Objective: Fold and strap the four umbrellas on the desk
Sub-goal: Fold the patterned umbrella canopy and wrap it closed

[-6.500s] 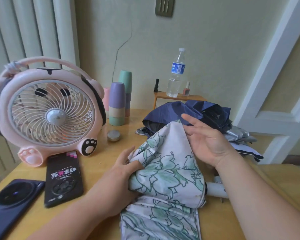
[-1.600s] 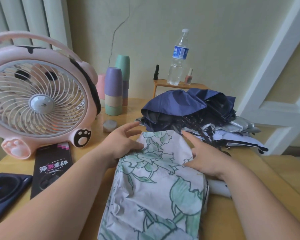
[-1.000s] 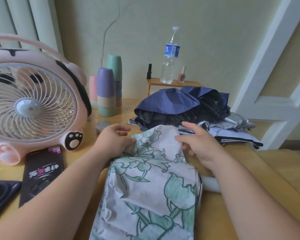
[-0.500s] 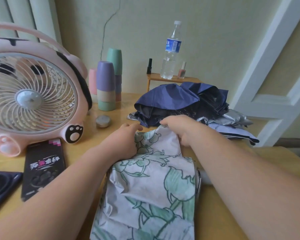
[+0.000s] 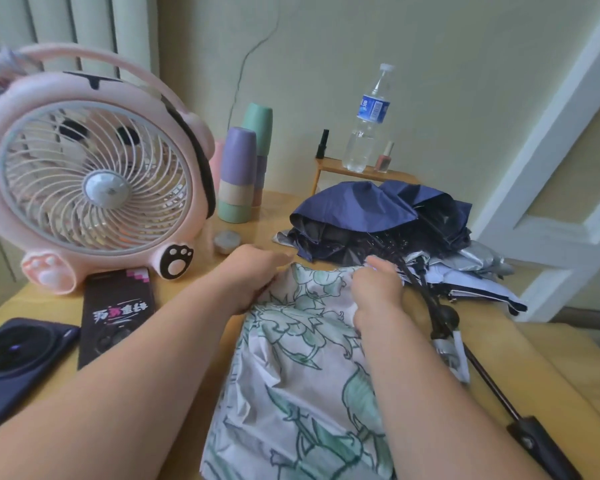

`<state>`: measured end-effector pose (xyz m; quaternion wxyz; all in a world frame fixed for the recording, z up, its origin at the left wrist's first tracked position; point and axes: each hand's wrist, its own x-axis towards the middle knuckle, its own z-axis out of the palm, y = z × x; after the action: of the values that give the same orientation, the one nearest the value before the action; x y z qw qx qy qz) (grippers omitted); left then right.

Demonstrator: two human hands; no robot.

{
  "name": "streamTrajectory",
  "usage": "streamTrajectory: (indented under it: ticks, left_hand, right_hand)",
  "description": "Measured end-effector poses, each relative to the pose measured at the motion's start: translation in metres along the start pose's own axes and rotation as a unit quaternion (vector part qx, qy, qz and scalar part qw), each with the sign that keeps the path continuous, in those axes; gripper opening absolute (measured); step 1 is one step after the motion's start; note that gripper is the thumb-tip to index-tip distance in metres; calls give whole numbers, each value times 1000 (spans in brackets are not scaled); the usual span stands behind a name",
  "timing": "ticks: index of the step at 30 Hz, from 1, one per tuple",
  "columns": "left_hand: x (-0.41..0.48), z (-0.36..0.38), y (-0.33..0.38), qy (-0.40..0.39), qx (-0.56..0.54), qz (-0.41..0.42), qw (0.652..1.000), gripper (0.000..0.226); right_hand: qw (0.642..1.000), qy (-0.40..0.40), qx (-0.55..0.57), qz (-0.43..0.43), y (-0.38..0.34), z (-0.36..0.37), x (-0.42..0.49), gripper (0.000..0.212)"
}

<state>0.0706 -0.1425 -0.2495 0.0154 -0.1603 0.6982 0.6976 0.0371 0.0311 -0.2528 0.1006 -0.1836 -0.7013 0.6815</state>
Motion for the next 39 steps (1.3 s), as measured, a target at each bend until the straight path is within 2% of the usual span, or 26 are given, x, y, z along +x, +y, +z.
streamTrajectory:
  ticks: [2, 4, 7, 11, 16, 19, 22, 26, 29, 36, 39]
  left_hand:
    - [2, 2, 3, -10, 26, -7, 1000, 40]
    - [6, 7, 7, -19, 28, -11, 999, 31]
    - [16, 11, 8, -31, -54, -16, 998, 21]
    - [29, 12, -3, 29, -94, 6, 995, 23]
    - [40, 11, -16, 101, -49, 43, 993, 21]
    - [40, 7, -17, 90, -101, 29, 990, 26]
    - [40, 9, -16, 67, -159, 22, 985, 22]
    - [38, 10, -16, 61, -163, 29, 984, 30]
    - [36, 8, -15, 84, -167, 52, 981, 33]
    - [33, 7, -14, 108, -171, 86, 975, 22]
    - [33, 6, -15, 112, -143, 94, 979, 24]
  right_hand:
    - [1000, -9, -6, 12, 0, -2, 2, 45]
    - [1000, -9, -10, 16, 3, -1, 4, 42]
    - [1000, -12, 20, 15, 6, -1, 10, 41]
    - [994, 9, 94, 53, 7, -2, 22, 47]
    - [972, 2, 207, 112, -2, -10, 22, 56]
    - [976, -5, 191, 102, -2, -10, 23, 53]
    - [987, -5, 130, 92, 0, -8, 20, 33]
    - [990, 3, 132, 58, 2, -8, 18, 49]
    - [987, 13, 152, 42, -1, -9, 15, 57]
    - [994, -51, 89, -31, -6, -9, 5, 75]
    - [992, -68, 89, -51, -7, -10, 6, 86]
